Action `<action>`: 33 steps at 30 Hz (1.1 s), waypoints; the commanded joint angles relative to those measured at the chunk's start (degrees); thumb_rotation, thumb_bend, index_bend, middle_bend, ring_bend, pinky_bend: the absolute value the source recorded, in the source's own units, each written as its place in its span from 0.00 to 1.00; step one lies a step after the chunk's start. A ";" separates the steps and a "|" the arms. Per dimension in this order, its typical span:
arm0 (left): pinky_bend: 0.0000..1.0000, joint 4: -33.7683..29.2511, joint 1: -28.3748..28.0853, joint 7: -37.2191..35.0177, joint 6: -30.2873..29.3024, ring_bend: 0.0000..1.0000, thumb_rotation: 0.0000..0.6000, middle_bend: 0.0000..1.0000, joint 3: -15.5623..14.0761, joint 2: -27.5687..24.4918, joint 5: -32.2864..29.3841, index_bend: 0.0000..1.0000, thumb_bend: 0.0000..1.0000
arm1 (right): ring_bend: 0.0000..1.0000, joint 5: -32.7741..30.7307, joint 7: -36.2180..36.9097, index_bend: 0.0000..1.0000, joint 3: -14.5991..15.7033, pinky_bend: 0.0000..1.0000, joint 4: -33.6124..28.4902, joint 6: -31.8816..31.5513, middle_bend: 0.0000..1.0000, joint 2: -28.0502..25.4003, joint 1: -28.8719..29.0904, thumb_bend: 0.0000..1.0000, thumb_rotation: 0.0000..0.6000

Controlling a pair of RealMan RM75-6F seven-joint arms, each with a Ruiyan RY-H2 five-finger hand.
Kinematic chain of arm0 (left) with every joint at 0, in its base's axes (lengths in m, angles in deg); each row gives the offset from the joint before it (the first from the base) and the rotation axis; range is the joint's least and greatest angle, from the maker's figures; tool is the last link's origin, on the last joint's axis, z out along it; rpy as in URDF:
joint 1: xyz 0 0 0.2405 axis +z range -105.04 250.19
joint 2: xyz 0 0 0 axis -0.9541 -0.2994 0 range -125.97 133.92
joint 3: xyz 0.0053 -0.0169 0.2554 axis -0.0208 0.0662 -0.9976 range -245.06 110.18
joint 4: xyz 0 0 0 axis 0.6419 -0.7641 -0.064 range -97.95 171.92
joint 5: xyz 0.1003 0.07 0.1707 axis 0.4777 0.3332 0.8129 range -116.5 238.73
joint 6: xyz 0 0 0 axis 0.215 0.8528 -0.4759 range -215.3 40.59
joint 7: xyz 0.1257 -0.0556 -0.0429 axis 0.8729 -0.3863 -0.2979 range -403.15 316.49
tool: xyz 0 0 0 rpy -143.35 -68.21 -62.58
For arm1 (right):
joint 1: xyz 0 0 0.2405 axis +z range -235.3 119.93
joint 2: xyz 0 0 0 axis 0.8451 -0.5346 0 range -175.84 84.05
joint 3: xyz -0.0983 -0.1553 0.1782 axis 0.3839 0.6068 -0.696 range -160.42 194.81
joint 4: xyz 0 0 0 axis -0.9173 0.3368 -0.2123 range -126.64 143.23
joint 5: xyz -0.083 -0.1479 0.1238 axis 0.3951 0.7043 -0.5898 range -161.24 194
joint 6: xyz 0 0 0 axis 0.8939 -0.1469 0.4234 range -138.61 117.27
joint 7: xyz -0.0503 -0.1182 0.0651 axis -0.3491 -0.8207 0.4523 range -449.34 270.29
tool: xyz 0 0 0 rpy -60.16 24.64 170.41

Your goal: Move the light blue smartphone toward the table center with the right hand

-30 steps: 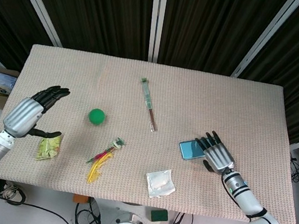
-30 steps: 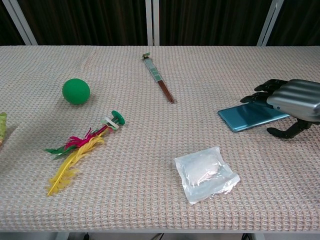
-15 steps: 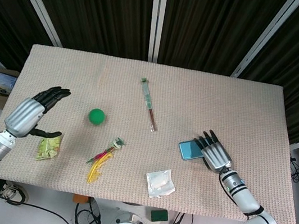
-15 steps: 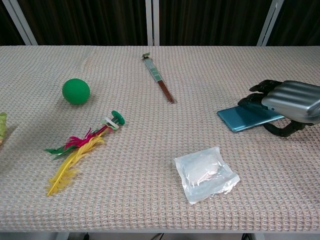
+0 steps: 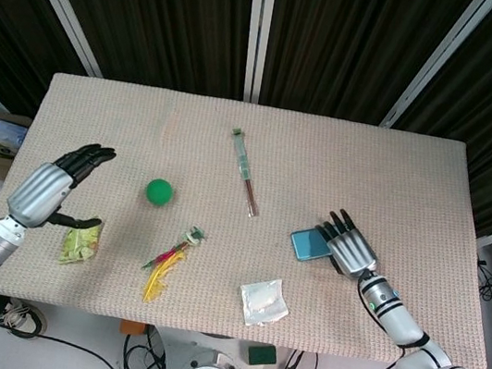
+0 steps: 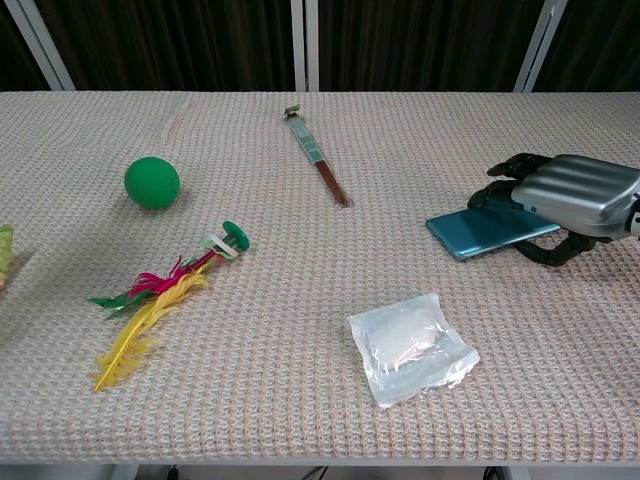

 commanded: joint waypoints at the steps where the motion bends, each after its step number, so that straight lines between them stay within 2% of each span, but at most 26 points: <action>1: 0.18 0.07 -0.12 -0.15 0.15 0.03 0.99 0.07 -0.07 0.08 0.07 0.07 0.04 | 0.00 0.10 0.48 0.47 -0.22 0.00 0.11 -0.26 0.22 -0.02 0.31 0.73 0.70; 2: 0.18 0.14 -0.20 -0.23 0.27 0.03 0.99 0.07 -0.11 0.15 0.08 0.07 0.04 | 0.00 0.21 0.51 0.47 -0.28 0.00 0.09 -0.38 0.22 -0.10 0.46 0.76 0.65; 4: 0.18 0.27 -0.29 -0.32 0.43 0.03 0.98 0.06 -0.18 0.26 0.07 0.07 0.04 | 0.00 0.30 0.54 0.47 -0.37 0.00 0.00 -0.54 0.22 -0.23 0.64 0.78 0.63; 13: 0.18 1.41 -0.62 -1.45 0.88 0.03 0.99 0.07 -0.32 0.92 -0.19 0.07 0.04 | 0.00 -0.20 -0.58 0.47 -1.24 0.00 0.26 -0.09 0.23 -0.49 1.92 0.82 0.61; 17: 0.18 1.95 -0.72 -2.05 1.04 0.03 0.99 0.07 -0.40 1.00 -0.32 0.07 0.04 | 0.00 -1.24 -1.16 0.43 -2.37 0.00 0.95 1.59 0.23 -0.23 3.46 0.82 0.61; 21: 0.18 2.35 -0.79 -2.49 1.13 0.03 0.99 0.07 -0.37 1.04 -0.58 0.07 0.04 | 0.00 -2.48 -1.81 0.32 -3.75 0.00 2.21 3.19 0.20 0.64 5.16 0.83 0.61; 24: 0.18 2.67 -0.85 -2.71 1.32 0.03 0.99 0.07 -0.40 1.14 -0.79 0.07 0.04 | 0.00 -3.59 -2.40 0.04 -5.18 0.00 4.03 2.90 0.09 1.94 5.97 0.81 0.61; 25: 0.18 2.77 -0.88 -2.78 1.40 0.03 0.99 0.07 -0.40 1.17 -0.86 0.07 0.04 | 0.00 -3.78 -2.00 0.01 -5.72 0.00 4.59 2.23 0.06 2.49 6.09 0.80 0.61; 27: 0.18 2.96 -0.98 -2.89 1.60 0.03 0.99 0.07 -0.41 1.21 -0.98 0.07 0.04 | 0.00 -4.04 1.08 0.00 -6.88 0.00 5.78 0.89 0.00 3.60 6.44 0.78 0.61; 33: 0.18 3.21 -1.15 -2.96 2.04 0.03 0.99 0.07 -0.45 1.25 -1.30 0.07 0.04 | 0.00 -4.29 8.88 0.00 -9.36 0.00 9.98 -1.47 0.00 6.20 8.08 0.77 0.59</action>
